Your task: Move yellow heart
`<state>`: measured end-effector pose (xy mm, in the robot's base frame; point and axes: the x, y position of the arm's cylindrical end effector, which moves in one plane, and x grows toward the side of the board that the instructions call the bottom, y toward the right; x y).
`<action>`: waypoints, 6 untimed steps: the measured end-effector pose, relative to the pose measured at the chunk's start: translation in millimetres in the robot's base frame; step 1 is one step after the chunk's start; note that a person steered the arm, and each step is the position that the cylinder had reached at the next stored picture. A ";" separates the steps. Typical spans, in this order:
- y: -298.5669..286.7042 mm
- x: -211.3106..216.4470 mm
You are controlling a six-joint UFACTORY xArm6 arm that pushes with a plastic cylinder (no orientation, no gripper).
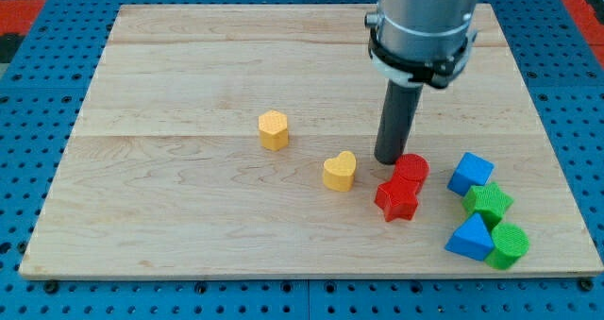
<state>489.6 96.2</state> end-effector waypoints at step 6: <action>-121.5 21.4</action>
